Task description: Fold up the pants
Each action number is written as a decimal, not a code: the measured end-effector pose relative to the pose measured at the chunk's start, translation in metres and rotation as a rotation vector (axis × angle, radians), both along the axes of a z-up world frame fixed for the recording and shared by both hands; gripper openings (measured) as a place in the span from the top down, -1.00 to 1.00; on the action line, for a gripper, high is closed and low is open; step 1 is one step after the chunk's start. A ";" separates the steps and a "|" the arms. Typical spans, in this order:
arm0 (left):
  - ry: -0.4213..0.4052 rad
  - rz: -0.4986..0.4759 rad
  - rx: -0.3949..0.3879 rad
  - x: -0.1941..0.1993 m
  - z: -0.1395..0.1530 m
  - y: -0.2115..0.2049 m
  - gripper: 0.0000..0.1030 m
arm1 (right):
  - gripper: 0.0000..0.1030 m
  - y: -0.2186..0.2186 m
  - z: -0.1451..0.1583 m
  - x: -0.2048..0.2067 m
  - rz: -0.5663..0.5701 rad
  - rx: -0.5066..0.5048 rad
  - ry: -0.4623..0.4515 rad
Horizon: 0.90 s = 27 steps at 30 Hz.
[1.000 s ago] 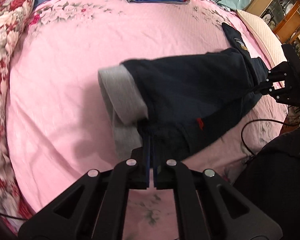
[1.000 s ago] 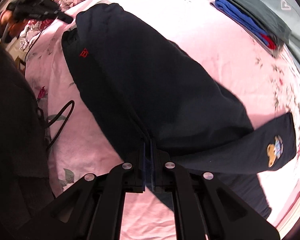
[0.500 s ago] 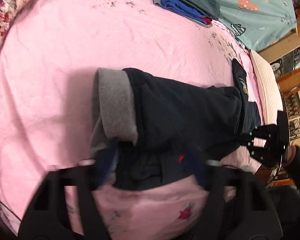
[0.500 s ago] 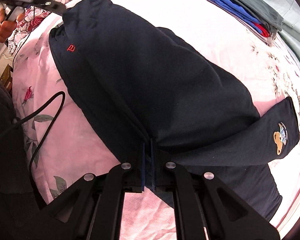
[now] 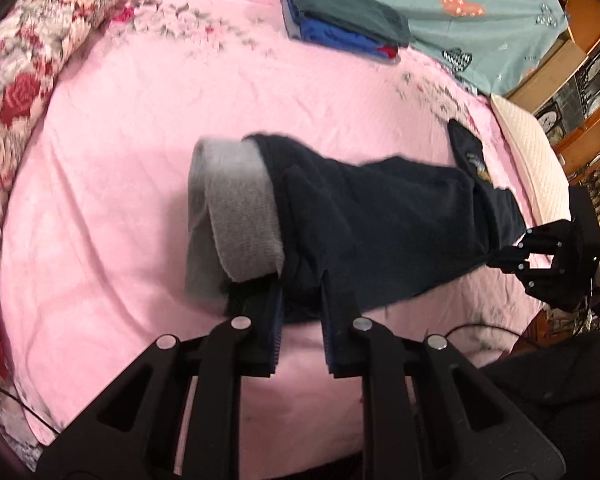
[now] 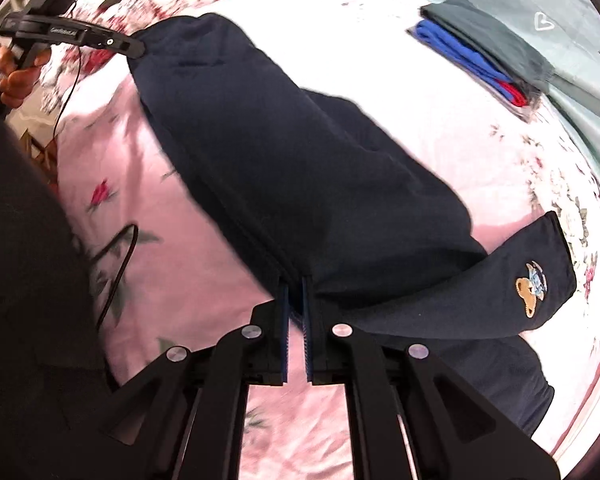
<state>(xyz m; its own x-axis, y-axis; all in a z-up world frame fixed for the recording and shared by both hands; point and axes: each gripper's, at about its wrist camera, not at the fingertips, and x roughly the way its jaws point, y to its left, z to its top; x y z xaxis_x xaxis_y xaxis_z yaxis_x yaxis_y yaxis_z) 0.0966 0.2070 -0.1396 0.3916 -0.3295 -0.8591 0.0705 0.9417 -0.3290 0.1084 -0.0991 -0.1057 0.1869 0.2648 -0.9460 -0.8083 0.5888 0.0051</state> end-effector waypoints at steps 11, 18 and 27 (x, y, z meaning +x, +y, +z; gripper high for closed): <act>0.032 -0.034 0.156 -0.007 -0.024 -0.001 0.40 | 0.27 0.006 -0.043 0.002 -0.075 -0.001 0.107; 0.058 -0.035 0.245 -0.028 -0.006 0.034 0.21 | 0.00 -0.006 -0.012 0.002 -0.111 0.062 0.129; -0.188 -0.171 0.047 0.020 0.042 -0.050 -0.29 | 0.00 -0.058 0.015 0.044 -0.644 0.266 0.110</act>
